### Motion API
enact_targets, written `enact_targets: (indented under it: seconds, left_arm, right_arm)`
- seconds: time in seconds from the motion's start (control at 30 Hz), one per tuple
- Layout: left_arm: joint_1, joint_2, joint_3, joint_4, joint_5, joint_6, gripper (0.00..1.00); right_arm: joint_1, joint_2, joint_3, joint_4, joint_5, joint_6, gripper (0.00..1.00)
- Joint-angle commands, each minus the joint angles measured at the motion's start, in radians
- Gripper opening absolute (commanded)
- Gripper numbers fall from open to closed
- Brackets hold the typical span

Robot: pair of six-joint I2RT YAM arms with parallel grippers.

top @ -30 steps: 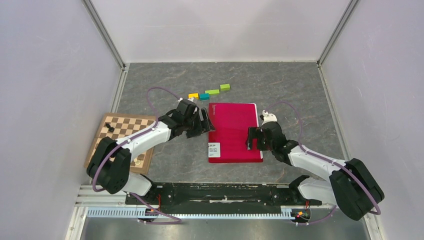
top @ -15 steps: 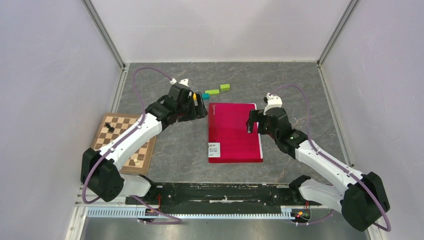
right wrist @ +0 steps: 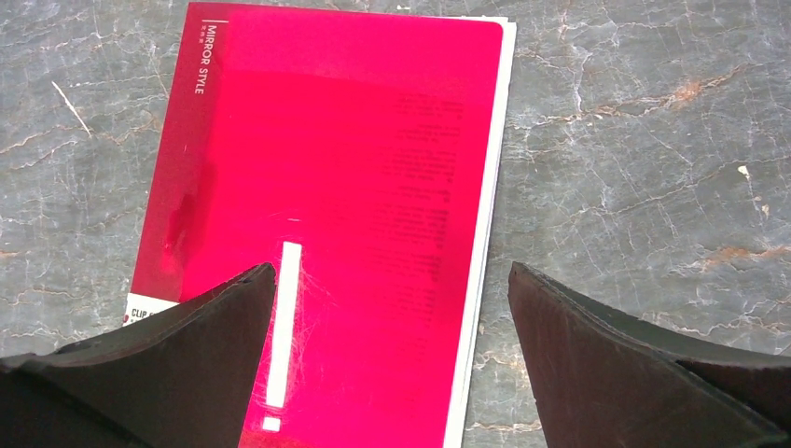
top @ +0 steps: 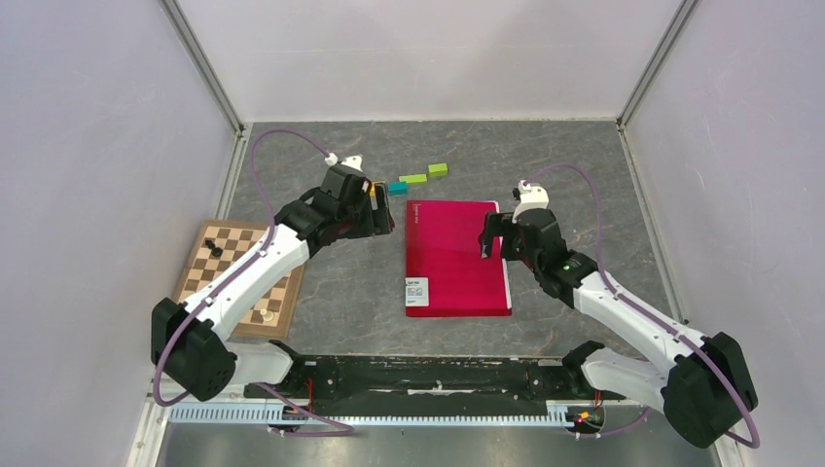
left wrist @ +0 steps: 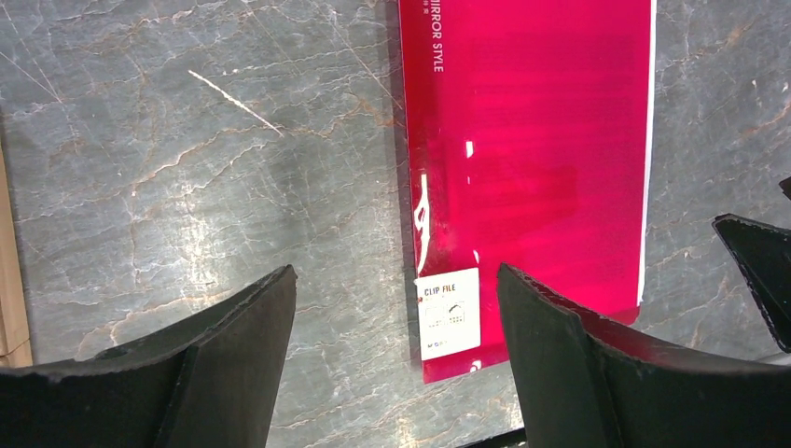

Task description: Put the files into the folder

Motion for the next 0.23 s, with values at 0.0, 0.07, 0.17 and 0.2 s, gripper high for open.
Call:
enact_targets:
  seconds: [0.0, 0.07, 0.17, 0.2]
  left_arm:
    - [0.004, -0.035, 0.010, -0.001, -0.027, 0.064, 0.85]
    - [0.003, -0.038, 0.009, 0.000, -0.028, 0.065, 0.85]
    - [0.004, -0.038, 0.006, 0.006, -0.029, 0.064, 0.85]
    - [0.003, -0.039, 0.003, 0.010, -0.030, 0.060, 0.86]
  right_arm:
    - [-0.003, -0.002, 0.044, 0.042, 0.013, -0.009, 0.98]
    - [-0.002, 0.000, 0.043, 0.042, 0.012, -0.009, 0.98]
    - [-0.003, 0.002, 0.039, 0.042, 0.013, -0.008, 0.98]
    - [-0.003, 0.003, 0.037, 0.042, 0.013, -0.008, 0.98]
